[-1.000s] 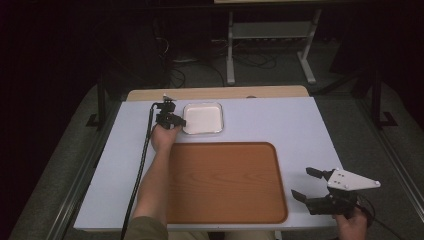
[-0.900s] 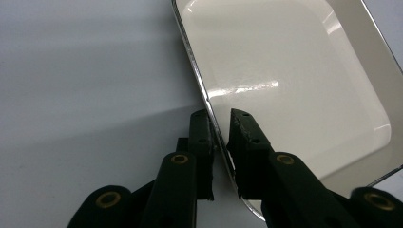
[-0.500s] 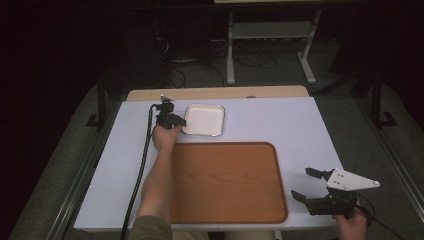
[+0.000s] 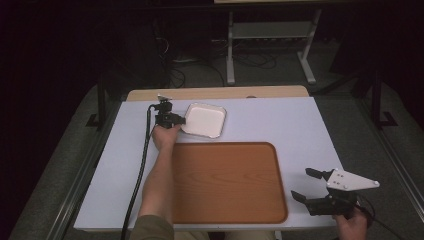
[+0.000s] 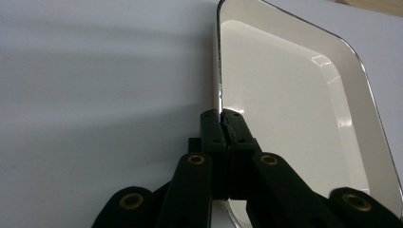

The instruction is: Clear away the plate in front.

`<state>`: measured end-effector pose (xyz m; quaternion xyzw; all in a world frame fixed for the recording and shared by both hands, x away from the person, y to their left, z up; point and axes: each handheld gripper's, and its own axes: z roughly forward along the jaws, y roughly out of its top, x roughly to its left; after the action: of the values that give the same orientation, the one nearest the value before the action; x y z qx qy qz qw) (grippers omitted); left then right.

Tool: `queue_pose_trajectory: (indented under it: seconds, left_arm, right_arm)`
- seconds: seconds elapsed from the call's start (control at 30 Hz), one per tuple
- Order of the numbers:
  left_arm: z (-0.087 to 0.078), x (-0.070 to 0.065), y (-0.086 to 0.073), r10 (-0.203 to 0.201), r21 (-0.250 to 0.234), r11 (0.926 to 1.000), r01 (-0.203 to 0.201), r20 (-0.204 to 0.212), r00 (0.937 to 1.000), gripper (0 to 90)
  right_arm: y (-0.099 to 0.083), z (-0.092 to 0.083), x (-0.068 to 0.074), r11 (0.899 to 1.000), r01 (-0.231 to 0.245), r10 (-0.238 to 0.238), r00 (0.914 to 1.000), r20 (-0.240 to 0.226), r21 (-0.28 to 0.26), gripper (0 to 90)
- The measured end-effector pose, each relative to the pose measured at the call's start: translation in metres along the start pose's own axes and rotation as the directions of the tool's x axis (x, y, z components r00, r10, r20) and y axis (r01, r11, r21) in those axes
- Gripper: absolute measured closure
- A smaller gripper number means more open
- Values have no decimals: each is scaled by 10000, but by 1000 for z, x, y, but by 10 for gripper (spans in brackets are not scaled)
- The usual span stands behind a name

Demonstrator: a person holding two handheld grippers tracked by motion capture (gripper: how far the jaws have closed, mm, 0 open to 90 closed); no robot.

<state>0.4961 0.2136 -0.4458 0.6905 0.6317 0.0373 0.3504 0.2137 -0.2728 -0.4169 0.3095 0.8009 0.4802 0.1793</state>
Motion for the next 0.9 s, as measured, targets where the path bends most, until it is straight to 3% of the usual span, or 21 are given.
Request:
queue_pose_trajectory:
  seconds: [0.23, 0.57, 0.9]
  left_arm:
    - [-4, 1, 1, -168, -216, 9996, 170, 84, 9998, 888]
    - [-16, 1, 5, -388, -655, 9970, 422, 520, 9979, 888]
    - [-25, -5, 7, -449, -922, 9941, 563, 1219, 9915, 889]
  right_arm:
    - [0, 0, 0, 10000, -8, 8, 10000, 2, -3, 130]
    - [0, 0, 0, 10000, 4, -4, 10000, 4, -4, 130]
    - [0, 0, 0, 10000, -9, 9, 10000, 16, 3, 130]
